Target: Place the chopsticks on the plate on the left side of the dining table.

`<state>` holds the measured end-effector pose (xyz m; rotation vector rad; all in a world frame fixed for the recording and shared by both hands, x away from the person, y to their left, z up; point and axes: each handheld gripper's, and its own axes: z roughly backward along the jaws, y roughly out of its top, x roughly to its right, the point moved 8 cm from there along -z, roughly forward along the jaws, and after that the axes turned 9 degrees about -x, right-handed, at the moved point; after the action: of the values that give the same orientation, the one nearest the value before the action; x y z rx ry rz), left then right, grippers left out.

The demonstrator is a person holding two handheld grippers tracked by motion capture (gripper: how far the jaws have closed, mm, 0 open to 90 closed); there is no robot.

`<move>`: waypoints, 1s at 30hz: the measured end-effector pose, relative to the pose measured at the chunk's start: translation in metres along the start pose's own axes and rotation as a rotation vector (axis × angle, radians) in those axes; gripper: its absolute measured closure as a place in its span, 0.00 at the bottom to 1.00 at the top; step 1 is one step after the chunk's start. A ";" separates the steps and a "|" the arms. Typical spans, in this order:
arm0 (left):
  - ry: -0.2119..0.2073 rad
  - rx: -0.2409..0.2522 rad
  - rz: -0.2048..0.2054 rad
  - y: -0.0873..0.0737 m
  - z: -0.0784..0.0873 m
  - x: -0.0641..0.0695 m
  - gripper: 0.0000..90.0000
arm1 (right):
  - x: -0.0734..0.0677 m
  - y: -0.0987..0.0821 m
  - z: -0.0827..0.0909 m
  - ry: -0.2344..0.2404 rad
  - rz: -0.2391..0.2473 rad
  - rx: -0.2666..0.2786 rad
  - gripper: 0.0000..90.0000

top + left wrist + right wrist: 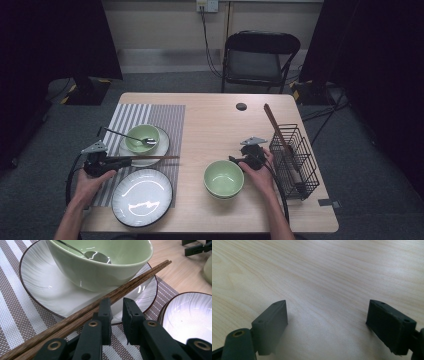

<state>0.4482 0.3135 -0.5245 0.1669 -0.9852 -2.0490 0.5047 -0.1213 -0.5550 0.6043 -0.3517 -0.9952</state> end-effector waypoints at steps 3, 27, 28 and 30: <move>-0.001 0.000 0.001 0.000 0.000 0.000 0.86 | 0.000 0.000 0.000 0.000 0.000 0.000 0.18; 0.003 0.001 0.003 0.000 0.001 -0.001 0.83 | 0.000 0.000 0.000 0.000 0.000 0.000 0.18; -0.008 0.003 -0.001 0.001 0.002 0.001 0.83 | 0.000 0.000 0.000 0.000 0.000 0.000 0.18; -0.019 0.028 -0.002 0.007 0.008 0.005 0.83 | 0.000 0.000 0.000 0.000 0.000 0.000 0.18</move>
<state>0.4460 0.3122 -0.5133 0.1639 -1.0263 -2.0430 0.5047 -0.1213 -0.5550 0.6045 -0.3517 -0.9950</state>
